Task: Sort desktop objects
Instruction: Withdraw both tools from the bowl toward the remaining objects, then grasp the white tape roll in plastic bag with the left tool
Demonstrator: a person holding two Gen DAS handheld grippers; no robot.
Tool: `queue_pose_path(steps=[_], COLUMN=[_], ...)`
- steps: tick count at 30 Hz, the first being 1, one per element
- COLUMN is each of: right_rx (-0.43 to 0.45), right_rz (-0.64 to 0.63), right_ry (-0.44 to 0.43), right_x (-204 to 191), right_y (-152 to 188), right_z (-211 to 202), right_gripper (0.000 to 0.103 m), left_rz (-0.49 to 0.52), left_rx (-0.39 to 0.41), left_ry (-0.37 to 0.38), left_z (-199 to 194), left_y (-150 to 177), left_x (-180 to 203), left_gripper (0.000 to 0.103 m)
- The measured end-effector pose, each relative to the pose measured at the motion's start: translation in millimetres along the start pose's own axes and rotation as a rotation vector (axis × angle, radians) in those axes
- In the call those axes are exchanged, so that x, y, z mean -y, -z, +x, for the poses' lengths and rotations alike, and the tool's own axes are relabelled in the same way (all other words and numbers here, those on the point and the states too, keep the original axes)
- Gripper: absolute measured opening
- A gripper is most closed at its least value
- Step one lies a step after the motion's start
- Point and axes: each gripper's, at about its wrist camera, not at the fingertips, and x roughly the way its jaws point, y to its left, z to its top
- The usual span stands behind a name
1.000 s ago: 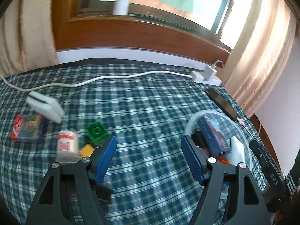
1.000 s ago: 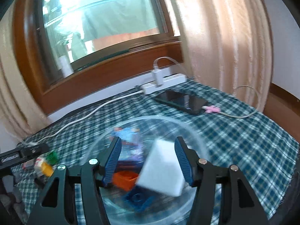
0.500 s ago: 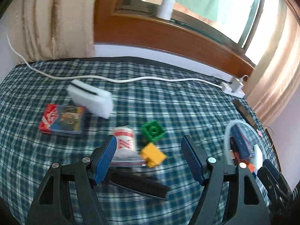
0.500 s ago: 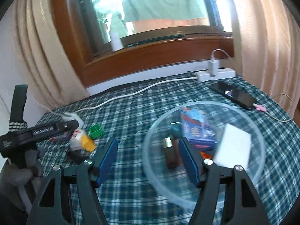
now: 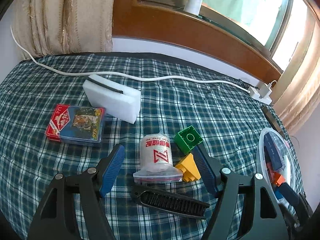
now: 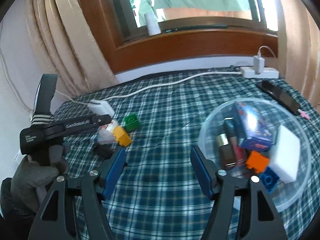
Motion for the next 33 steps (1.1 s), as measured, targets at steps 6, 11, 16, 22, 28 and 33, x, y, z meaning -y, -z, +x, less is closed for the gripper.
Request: queue_pose_path(steps=[6,11,16,22,28,33], right_rx=[-0.036,-0.056,-0.078,-0.099,-0.141,-0.166], right_rz=[-0.024,-0.04,-0.047,-0.05,-0.03,-0.033], right_ry=[-0.021,-0.03,-0.042,-0.054,-0.092,-0.1], right_x=[-11.6,-18.0,-21.5,-23.3,-25.2,-29.9], right_y=[3.3,4.7,5.5,4.3,-0.3,-5.0], right_z=[10.9,18.8,25.7,33.0,47.6,59.7], right_gripper=[0.071,0.071,0.071,0.071,0.071,0.071], left_rz=[-0.014,-0.022,0.016,0.035,0.044,0.037], left_rx=[-0.016,-0.027,-0.023,-0.018,-0.018,-0.008], left_ry=[-0.026,-0.044,-0.062,-0.063,-0.068,-0.063], left_z=[13.2,22.4,30.5,39.1,38.6,28.8], left_y=[2.3,3.4,3.6,2.5,5.3,8.5], left_x=[-7.7,-14.0,-8.4,-2.7,-3.8,-8.8], left_gripper=[0.075,0.075,0.075,0.073,0.041,0.04])
